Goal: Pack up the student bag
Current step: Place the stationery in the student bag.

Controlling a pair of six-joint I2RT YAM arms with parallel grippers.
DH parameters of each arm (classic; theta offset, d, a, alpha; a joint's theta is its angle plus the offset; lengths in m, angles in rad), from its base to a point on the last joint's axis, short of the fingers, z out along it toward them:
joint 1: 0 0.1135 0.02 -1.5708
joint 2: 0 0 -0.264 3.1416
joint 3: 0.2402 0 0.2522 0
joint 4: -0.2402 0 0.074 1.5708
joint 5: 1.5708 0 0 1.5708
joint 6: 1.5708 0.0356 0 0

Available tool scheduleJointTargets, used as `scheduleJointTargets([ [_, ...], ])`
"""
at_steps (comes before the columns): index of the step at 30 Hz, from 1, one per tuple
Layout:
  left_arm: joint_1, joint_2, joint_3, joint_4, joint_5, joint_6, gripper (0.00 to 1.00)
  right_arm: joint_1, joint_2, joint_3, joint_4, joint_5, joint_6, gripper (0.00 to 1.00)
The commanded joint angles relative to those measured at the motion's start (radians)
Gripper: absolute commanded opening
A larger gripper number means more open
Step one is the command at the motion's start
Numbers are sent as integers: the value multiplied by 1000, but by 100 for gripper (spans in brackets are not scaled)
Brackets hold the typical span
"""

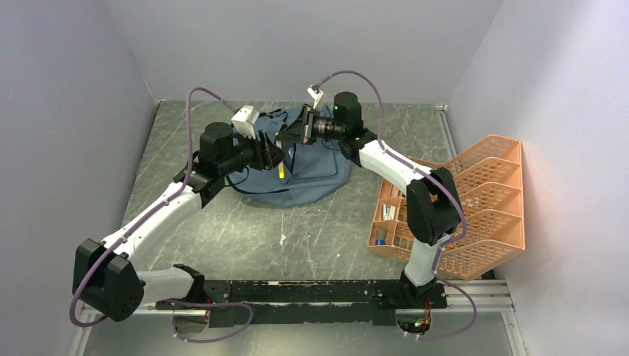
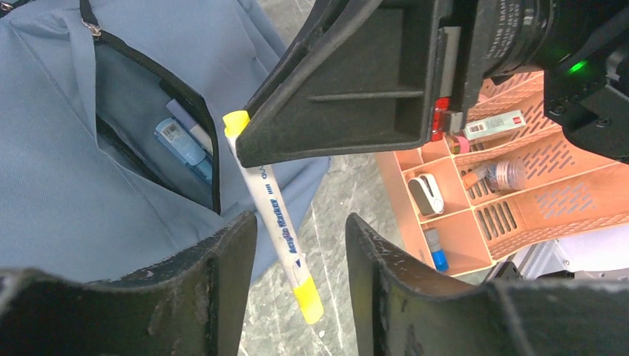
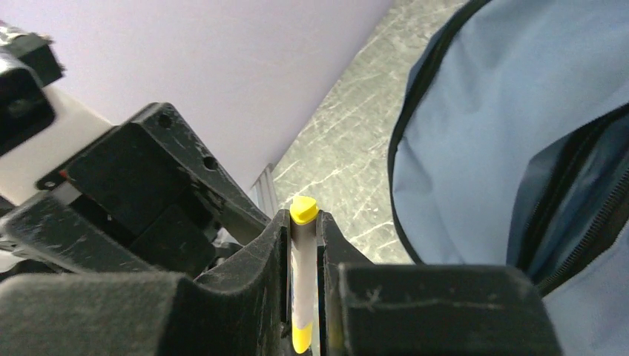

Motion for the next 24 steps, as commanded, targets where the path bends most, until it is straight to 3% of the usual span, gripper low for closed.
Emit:
scheduleJointTargets([
  [1, 2, 8, -5, 49, -6, -12, 49, 5, -37, -13, 115, -50, 60, 0],
  [7, 2, 11, -6, 38, -18, -4, 39, 6, -51, -30, 124, -56, 58, 0],
  [11, 2, 16, -9, 39, -26, -4, 25, 7, -48, -28, 113, -56, 44, 1],
  [14, 2, 25, -6, 26, -47, -6, 18, 6, -59, -28, 70, -10, 9, 22],
  [17, 4, 40, 4, 6, -69, -4, 8, 5, -79, -15, -2, 50, -43, 32],
  [24, 46, 42, -14, -42, -106, -10, 5, 6, -96, 25, -183, 224, -169, 39],
])
